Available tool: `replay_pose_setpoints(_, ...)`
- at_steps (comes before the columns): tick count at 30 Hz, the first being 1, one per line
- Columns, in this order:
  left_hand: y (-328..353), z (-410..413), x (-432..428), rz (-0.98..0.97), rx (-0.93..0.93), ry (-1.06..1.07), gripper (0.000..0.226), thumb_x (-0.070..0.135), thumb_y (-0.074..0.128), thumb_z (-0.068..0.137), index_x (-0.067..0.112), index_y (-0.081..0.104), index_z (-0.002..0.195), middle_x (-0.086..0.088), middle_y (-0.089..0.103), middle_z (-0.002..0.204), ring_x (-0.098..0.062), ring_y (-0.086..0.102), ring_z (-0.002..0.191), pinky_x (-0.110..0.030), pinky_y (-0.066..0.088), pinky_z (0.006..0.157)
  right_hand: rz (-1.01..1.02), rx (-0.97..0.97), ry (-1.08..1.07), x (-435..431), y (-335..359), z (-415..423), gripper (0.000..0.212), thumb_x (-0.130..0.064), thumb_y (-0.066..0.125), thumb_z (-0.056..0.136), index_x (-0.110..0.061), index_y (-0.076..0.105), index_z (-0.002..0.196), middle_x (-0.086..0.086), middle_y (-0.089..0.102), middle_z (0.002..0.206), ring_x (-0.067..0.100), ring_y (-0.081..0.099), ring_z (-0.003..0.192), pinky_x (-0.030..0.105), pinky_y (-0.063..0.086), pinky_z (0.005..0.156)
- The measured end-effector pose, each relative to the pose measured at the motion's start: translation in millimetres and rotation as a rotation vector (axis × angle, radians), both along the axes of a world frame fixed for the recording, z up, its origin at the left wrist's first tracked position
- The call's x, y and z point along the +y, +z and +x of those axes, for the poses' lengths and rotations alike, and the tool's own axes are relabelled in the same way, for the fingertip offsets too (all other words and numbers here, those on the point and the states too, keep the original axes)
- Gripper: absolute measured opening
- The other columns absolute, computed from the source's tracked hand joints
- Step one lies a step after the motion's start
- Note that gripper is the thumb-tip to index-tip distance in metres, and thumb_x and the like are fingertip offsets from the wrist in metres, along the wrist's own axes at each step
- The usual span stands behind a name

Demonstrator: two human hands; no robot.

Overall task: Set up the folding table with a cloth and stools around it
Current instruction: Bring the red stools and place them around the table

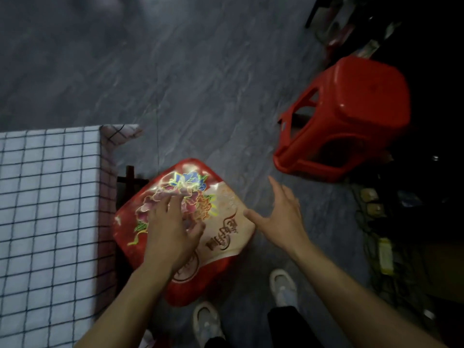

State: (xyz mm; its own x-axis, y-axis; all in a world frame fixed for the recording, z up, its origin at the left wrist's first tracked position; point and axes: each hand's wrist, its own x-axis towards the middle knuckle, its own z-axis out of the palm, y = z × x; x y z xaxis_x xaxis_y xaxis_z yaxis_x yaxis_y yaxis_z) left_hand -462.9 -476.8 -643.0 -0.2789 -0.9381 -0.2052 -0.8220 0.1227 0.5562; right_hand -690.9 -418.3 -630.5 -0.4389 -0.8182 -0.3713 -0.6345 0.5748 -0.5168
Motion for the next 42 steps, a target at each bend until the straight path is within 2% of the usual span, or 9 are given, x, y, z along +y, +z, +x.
replay_pose_setpoints(5,17,-69,13,0.042,-0.034,-0.025,0.075,0.048,0.058,0.073,0.009,0.048,0.136,-0.016,0.05,0.135,-0.035,0.042,0.124,-0.047,0.036,0.106,-0.076,-0.011,-0.015,5,9,-51,0.098,-0.054,0.076,0.076,-0.027,0.024,0.154,0.002,0.031,0.155,0.025,0.028,0.142,0.047,0.03,0.115)
replay_pose_setpoints(8,23,-119,11,0.044,-0.066,-0.029,0.076,0.043,0.069,0.076,0.012,0.045,0.14,-0.013,0.046,0.139,-0.033,0.039,0.128,-0.045,0.035,0.108,-0.103,-0.053,-0.041,8,6,-89,0.096,-0.051,0.077,0.076,-0.026,0.027,0.154,0.003,0.035,0.153,0.024,0.032,0.141,0.043,0.032,0.115)
replay_pose_setpoints(12,31,-203,5,0.075,-0.074,-0.063,0.079,0.036,0.079,0.073,0.014,0.045,0.14,-0.013,0.046,0.14,-0.032,0.038,0.13,-0.045,0.034,0.11,-0.124,-0.082,-0.06,24,9,-155,0.095,-0.048,0.079,0.076,-0.026,0.028,0.153,0.003,0.035,0.152,0.024,0.032,0.141,0.045,0.035,0.113)
replay_pose_setpoints(17,64,-312,6,0.119,-0.04,-0.042,0.077,0.04,0.075,0.08,0.015,0.041,0.145,-0.011,0.04,0.147,-0.027,0.033,0.136,-0.041,0.031,0.114,-0.097,-0.055,-0.118,44,38,-262,0.094,-0.05,0.076,0.078,-0.028,0.025,0.154,0.003,0.032,0.153,0.024,0.031,0.141,0.044,0.034,0.113)
replay_pose_setpoints(20,85,-366,6,0.111,-0.025,-0.073,0.076,0.045,0.072,0.082,0.018,0.039,0.145,-0.008,0.039,0.148,-0.025,0.033,0.136,-0.039,0.031,0.112,-0.108,-0.03,-0.171,46,62,-322,0.093,-0.049,0.077,0.077,-0.026,0.028,0.153,0.005,0.033,0.152,0.027,0.032,0.14,0.044,0.034,0.113)
replay_pose_setpoints(22,93,-395,-2,0.109,-0.03,-0.096,0.077,0.047,0.07,0.083,0.02,0.036,0.146,-0.006,0.038,0.149,-0.023,0.03,0.138,-0.039,0.031,0.112,-0.127,-0.012,-0.194,40,75,-354,0.091,-0.045,0.078,0.078,-0.023,0.031,0.153,0.006,0.034,0.152,0.026,0.032,0.14,0.04,0.032,0.114)
replay_pose_setpoints(31,77,-476,-84,0.094,0.028,-0.135,0.064,0.034,0.073,0.083,0.012,0.047,0.138,-0.01,0.05,0.137,-0.027,0.037,0.129,-0.037,0.031,0.105,-0.141,0.0,-0.223,-33,68,-447,0.089,-0.044,0.077,0.079,-0.026,0.03,0.153,0.003,0.031,0.153,0.025,0.027,0.141,0.042,0.031,0.114)
replay_pose_setpoints(36,51,-508,-143,0.181,0.023,-0.138,0.065,0.043,0.071,0.084,0.013,0.048,0.136,-0.01,0.052,0.135,-0.027,0.041,0.125,-0.038,0.035,0.102,-0.078,0.005,-0.226,-95,51,-481,0.088,-0.044,0.076,0.08,-0.031,0.028,0.153,0.004,0.033,0.15,0.026,0.03,0.138,0.043,0.033,0.112)
replay_pose_setpoints(42,12,-546,-211,0.239,-0.004,-0.169,0.068,0.04,0.069,0.085,0.013,0.043,0.141,-0.014,0.048,0.138,-0.033,0.04,0.127,-0.042,0.035,0.104,0.051,0.048,-0.242,-163,8,-521,0.09,-0.046,0.074,0.08,-0.031,0.025,0.154,0.013,0.03,0.153,0.034,0.032,0.139,0.047,0.032,0.114)
